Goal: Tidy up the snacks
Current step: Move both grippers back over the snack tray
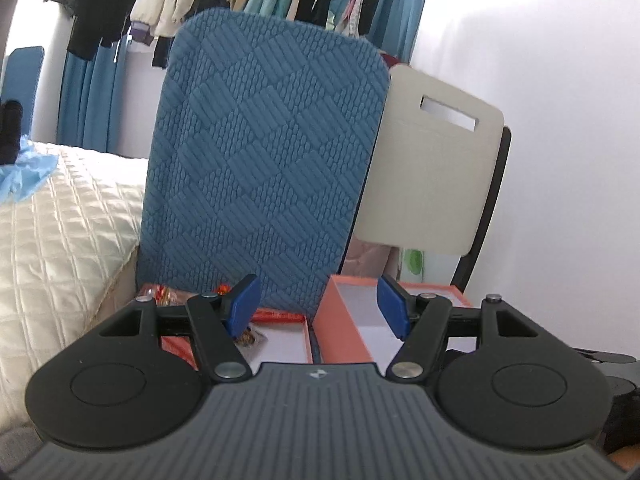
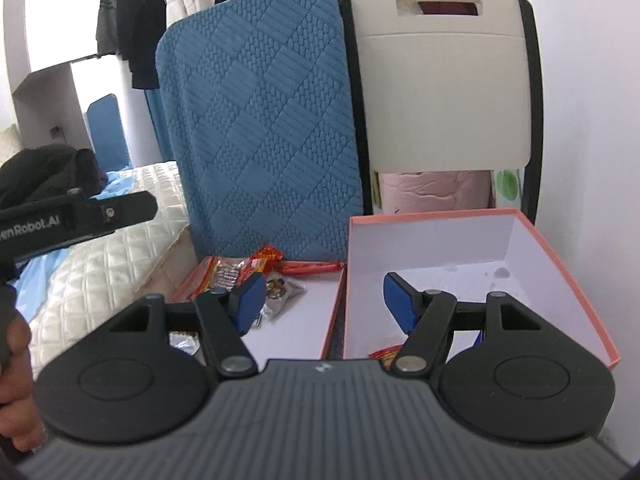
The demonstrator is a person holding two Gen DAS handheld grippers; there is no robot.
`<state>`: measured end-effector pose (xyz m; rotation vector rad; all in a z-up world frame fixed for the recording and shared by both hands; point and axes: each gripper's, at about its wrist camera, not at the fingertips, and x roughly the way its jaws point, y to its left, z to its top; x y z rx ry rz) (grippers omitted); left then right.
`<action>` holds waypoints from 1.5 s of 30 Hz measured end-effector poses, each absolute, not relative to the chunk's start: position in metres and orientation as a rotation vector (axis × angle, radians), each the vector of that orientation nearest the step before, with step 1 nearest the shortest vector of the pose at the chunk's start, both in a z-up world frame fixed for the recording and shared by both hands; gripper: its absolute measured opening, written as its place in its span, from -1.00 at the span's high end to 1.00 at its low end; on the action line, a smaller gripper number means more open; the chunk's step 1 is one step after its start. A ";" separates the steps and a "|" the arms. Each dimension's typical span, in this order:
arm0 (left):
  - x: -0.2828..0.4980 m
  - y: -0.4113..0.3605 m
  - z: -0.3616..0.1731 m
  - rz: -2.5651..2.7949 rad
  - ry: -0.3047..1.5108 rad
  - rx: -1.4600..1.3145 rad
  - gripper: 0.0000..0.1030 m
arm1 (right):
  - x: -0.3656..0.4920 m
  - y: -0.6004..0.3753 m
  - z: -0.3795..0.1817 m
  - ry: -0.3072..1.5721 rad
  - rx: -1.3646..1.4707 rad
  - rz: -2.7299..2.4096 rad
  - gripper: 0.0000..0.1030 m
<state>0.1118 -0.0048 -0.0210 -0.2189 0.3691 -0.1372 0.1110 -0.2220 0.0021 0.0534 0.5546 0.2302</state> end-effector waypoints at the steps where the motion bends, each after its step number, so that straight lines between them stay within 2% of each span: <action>1: 0.112 -0.005 -0.026 -0.135 0.380 -0.222 -0.35 | 0.110 -0.222 -0.001 0.567 0.053 0.226 -0.31; 14: 0.109 0.011 -0.071 -0.084 0.505 -0.219 -0.35 | 0.105 -0.209 -0.027 0.630 0.083 0.257 -0.31; 25: 0.145 0.048 -0.102 0.007 0.620 -0.274 -0.35 | 0.133 -0.181 -0.045 0.712 0.099 0.328 -0.30; 35: 0.187 0.071 -0.129 0.098 0.689 -0.306 -0.35 | 0.189 -0.173 -0.062 0.717 0.238 0.427 -0.31; 38: 0.202 0.074 -0.139 0.129 0.716 -0.304 -0.35 | 0.206 -0.159 -0.067 0.711 0.196 0.464 -0.32; 45: 0.237 0.084 -0.162 0.195 0.779 -0.342 -0.35 | 0.258 -0.143 -0.084 0.781 0.264 0.543 -0.32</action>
